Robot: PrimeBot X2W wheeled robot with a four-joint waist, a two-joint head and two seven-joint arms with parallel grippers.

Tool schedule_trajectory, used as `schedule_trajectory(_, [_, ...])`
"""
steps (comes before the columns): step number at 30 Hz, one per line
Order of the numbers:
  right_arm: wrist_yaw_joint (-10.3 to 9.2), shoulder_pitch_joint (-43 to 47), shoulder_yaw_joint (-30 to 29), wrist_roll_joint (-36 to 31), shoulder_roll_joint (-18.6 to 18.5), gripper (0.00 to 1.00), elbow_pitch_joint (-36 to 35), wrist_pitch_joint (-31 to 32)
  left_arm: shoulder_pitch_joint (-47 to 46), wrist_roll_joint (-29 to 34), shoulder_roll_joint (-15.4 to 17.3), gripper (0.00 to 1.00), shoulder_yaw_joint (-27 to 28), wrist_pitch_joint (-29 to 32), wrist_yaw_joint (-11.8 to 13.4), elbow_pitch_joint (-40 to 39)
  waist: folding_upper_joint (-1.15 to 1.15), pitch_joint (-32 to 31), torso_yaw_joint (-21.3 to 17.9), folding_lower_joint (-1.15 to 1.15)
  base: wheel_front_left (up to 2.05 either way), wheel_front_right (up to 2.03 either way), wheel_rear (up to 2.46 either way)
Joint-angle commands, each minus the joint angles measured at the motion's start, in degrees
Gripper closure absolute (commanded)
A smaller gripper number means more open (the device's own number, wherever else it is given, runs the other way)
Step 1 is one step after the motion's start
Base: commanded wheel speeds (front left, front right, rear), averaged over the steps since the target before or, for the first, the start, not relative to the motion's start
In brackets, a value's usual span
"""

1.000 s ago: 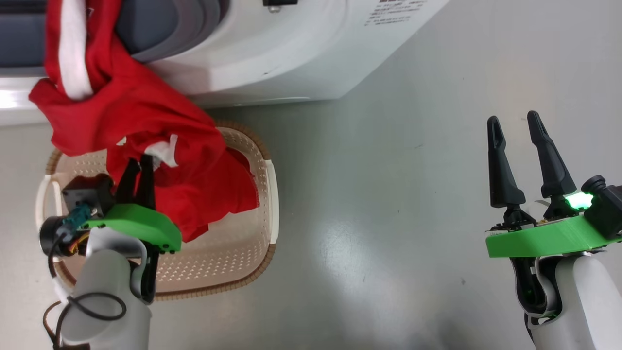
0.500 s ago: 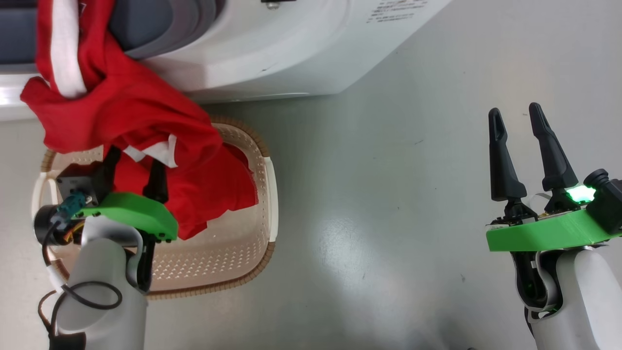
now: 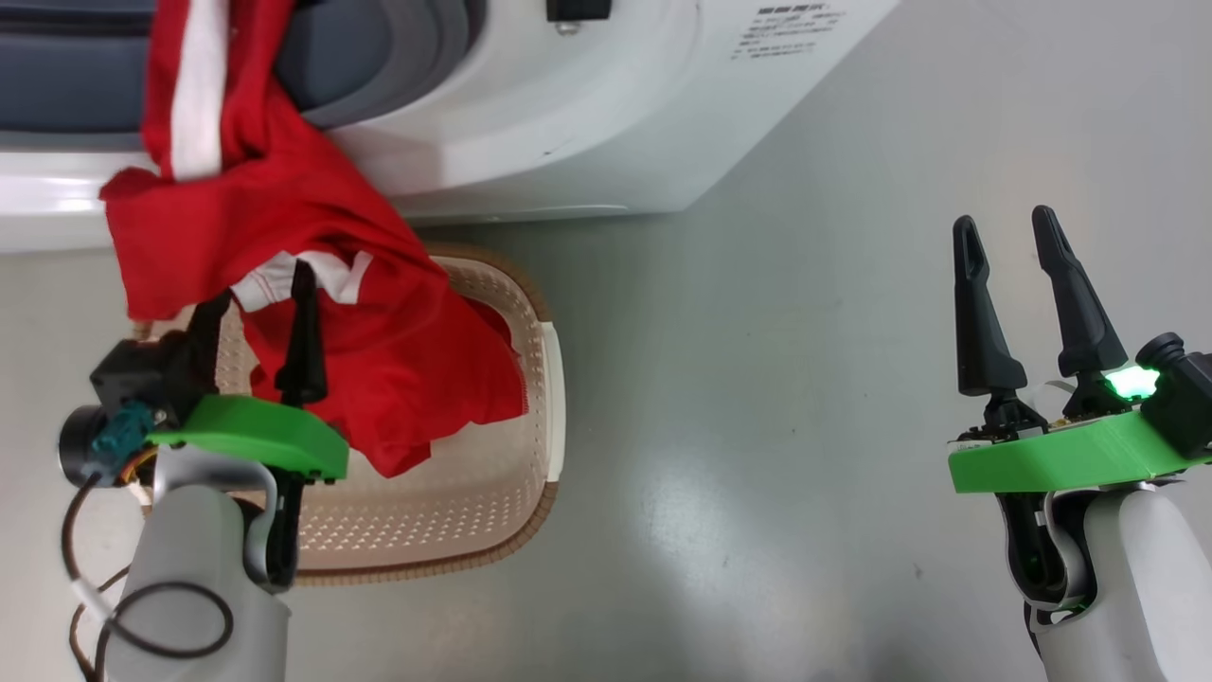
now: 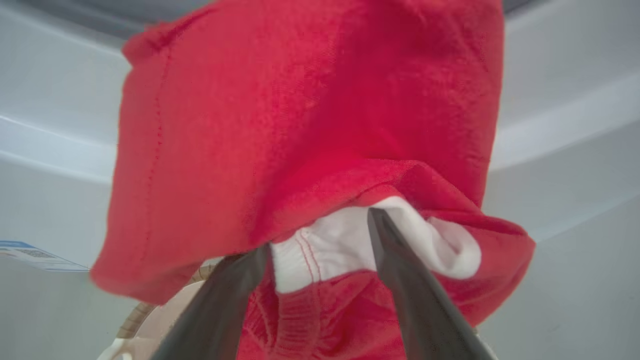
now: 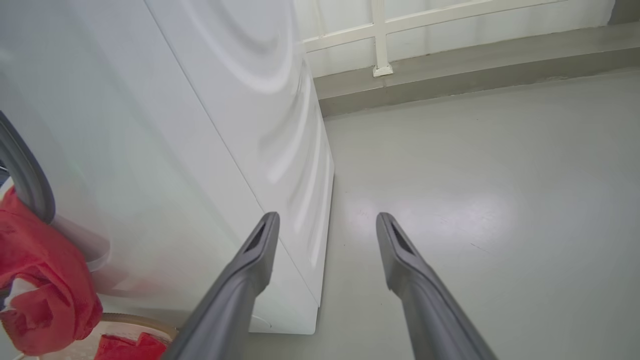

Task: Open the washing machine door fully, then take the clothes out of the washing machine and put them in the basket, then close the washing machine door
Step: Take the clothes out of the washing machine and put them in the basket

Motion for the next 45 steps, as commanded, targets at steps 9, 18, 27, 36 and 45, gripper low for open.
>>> schedule_trajectory(9, [0.37, 2.34, 0.81, -1.12, 0.12, 0.0, -0.65, -0.36, 7.88, -2.38, 1.57, 0.0, 1.51, -0.27, -0.31, -10.53, 0.0, -2.92, 1.73, 0.0, 0.0, 0.0, 0.0])
schedule_trajectory(18, [0.37, 3.13, 0.91, -1.32, 0.12, 0.0, -0.41, -0.36, 13.12, -2.46, 1.56, 0.0, 0.72, -0.27, -0.31, -17.58, 0.0, -4.48, 2.5, 0.0, 0.0, 0.0, 0.0])
schedule_trajectory(27, [0.37, 3.74, 0.91, -1.44, 0.12, 0.0, -0.18, -0.36, 18.84, -1.2, 1.56, 0.0, -0.83, -0.27, -0.3, -25.08, 0.0, -5.61, 3.01, 0.0, 0.0, 0.0, 0.0])
schedule_trajectory(36, [0.37, 4.16, 0.64, -1.47, 0.12, 0.0, -0.32, -0.36, 22.91, -0.34, 1.56, 0.0, -2.44, -0.27, 0.08, -31.09, 0.0, -5.88, 2.93, 0.0, 0.0, 0.0, 0.0])
schedule_trajectory(45, [0.37, 4.13, 0.59, -1.29, 0.12, 0.0, -0.41, -0.36, 21.62, -0.43, 1.56, 0.0, -2.76, -0.27, 0.32, -32.77, 0.0, -5.81, 2.77, 0.0, 0.0, 0.0, 0.0])
